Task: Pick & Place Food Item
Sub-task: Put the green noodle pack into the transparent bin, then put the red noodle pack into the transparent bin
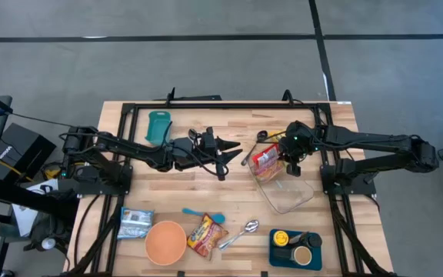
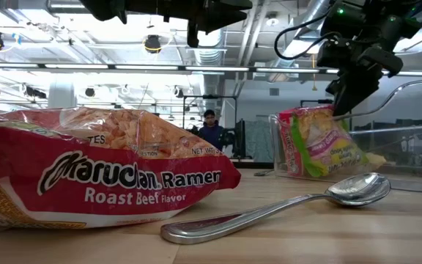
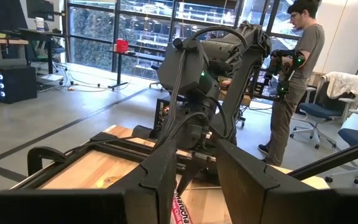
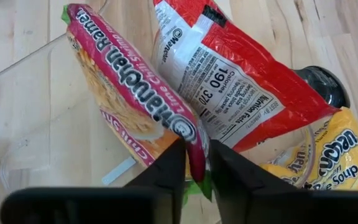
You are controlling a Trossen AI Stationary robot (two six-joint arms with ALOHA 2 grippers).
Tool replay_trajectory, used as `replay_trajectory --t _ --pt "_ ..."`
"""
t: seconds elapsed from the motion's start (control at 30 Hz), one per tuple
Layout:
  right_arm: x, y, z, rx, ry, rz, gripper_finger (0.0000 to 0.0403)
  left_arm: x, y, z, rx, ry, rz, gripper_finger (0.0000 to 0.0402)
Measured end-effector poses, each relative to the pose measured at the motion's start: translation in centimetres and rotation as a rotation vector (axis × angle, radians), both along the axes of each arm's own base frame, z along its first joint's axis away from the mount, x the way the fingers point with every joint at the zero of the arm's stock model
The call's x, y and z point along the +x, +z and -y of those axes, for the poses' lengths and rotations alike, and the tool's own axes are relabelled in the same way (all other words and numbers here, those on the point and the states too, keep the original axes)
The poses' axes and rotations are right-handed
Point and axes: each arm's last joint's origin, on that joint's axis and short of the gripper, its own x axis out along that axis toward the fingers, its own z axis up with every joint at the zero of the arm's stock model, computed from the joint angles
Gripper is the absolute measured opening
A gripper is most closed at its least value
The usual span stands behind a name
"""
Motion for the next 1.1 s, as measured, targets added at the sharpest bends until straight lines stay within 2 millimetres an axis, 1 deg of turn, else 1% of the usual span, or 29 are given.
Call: replay_trajectory --t 0.27,0.5,0.63,0.9,1.1 --pt "0.0 0.0 0.0 -0.019 0.029 -0.003 0.0121 0.0 0.0 0.0 0.0 0.0 0.0 0.0108" --pt "-0.5 0.5 -0.2 -0.037 0.049 0.015 0.0144 0.0 -0.2 0.0 0.001 0.0 -0.021 0.0108" --pt "-1.1 1.2 -0.3 -0.053 0.048 0.058 0.0146 0.0 -0.4 0.0 0.002 0.0 -0.042 0.0108" --pt "-2.6 2.9 -0.8 -0.092 0.044 0.172 0.0134 0.0 -0.6 0.2 0.003 -0.005 -0.065 0.0108" --pt "-3.1 5.2 -0.9 -0.142 0.012 0.395 0.0121 0.0 -0.6 0.8 0.004 -0.024 -0.067 0.0108"
